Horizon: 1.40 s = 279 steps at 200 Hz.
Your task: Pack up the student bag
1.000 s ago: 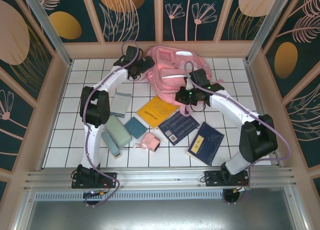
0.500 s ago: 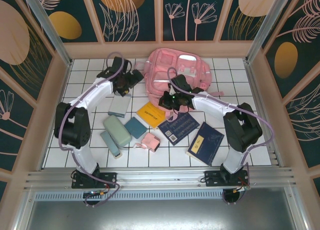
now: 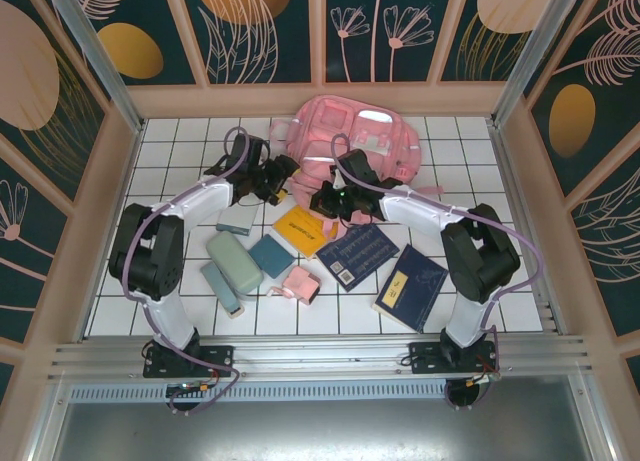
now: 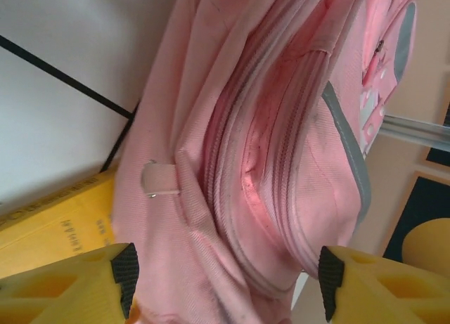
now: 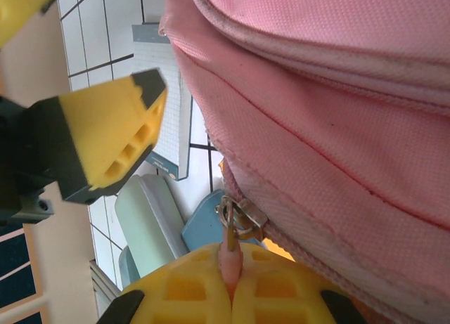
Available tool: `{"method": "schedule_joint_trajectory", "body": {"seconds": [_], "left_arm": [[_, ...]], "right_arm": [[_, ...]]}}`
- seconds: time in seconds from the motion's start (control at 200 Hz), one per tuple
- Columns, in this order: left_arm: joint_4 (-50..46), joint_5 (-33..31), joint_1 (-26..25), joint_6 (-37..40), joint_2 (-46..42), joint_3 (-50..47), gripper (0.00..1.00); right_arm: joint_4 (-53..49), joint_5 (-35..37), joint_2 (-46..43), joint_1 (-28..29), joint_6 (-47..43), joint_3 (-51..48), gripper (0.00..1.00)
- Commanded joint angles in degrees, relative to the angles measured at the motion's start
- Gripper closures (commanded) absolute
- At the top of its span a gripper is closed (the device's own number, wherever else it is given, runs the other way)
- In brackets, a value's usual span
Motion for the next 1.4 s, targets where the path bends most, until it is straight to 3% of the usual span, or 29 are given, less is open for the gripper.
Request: {"method": "schedule_joint_trajectory", "body": {"seconds": [0.0,0.13,0.27,0.33,0.45,0.671,1.216,1.391], "left_arm": [[3.84,1.81,-1.23,-2.3,3.35,0.46,0.32],[1.93,1.21,-1.99,-1.81,5.85,3.19,0.35],[1.06,-0.37,-1.99,-2.05,7.55,5.04,0.51],[0.05,-1.27,-1.9,-1.76,8.17,6.35,0.64],[-1.51,-2.72,-1.06,-0.62,8.32,8.06,1.0],[-3.18,-4.41,2.29,0.54,6.47,7.29,1.0],[-6.48,-6.83,6.93,3.49,4.7,9.57,1.0],[-6.53,-6.57,7.12,4.47,4.34,10.19,1.0]], "right_arm": [[4.36,-2.37,0.16,1.05,0.76,-0.24,1.0],[4.31,-2.39,0.8,1.22,0.69,0.11,1.0],[3.87,-2.23,1.53,1.65,0.52,0.7,1.0],[3.05,-1.83,1.8,1.86,0.3,0.93,1.0],[1.14,-0.13,1.35,1.96,-0.48,0.3,1.0],[-3.63,4.0,-1.02,1.11,-2.77,-2.33,1.0],[-5.95,2.27,-9.49,-4.97,-5.67,-14.8,1.0],[-7.62,2.87,-11.12,-12.69,-7.77,-17.78,1.0]]}}
